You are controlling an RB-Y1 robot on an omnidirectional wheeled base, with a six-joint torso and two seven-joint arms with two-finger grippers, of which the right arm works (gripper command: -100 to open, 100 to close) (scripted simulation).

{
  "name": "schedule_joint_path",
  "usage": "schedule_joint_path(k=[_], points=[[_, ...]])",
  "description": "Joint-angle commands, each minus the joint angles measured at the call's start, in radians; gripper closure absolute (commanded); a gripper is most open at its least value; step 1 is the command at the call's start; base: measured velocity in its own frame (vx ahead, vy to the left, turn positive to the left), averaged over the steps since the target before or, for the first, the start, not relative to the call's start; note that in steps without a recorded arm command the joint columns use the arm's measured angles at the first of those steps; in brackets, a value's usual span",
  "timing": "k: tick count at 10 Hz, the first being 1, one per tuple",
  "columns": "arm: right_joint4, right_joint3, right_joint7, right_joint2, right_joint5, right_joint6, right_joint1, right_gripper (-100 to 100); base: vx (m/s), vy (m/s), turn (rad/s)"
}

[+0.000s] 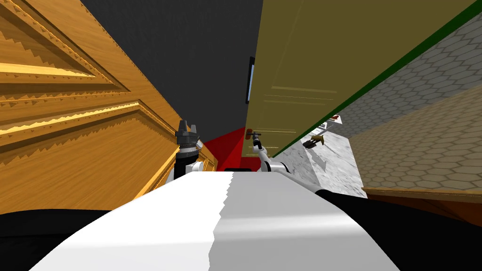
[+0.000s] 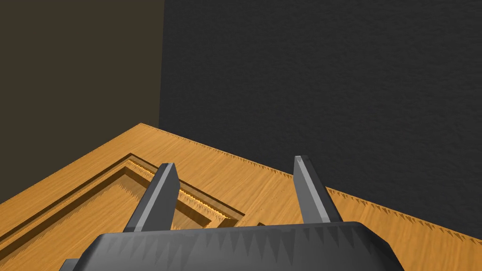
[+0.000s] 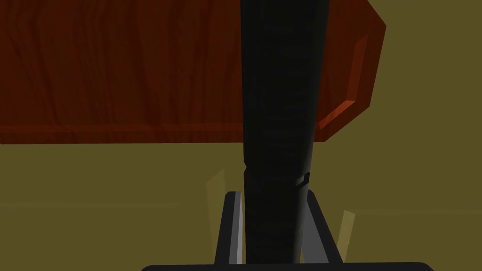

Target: Push the door open

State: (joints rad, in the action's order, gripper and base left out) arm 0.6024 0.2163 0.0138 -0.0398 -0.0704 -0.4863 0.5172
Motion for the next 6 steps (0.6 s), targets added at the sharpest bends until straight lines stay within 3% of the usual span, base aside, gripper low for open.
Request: schedule_joint_path(k=[1,6], points=[[-0.024,0.023,-0.033,-0.009,0.023,-0.015,0.025,100,0.058,0.003,0.024],[-0.038,0.070,-0.136,0.005,0.094,-0.028,0.038,100,0.071,0.004,0.033]])
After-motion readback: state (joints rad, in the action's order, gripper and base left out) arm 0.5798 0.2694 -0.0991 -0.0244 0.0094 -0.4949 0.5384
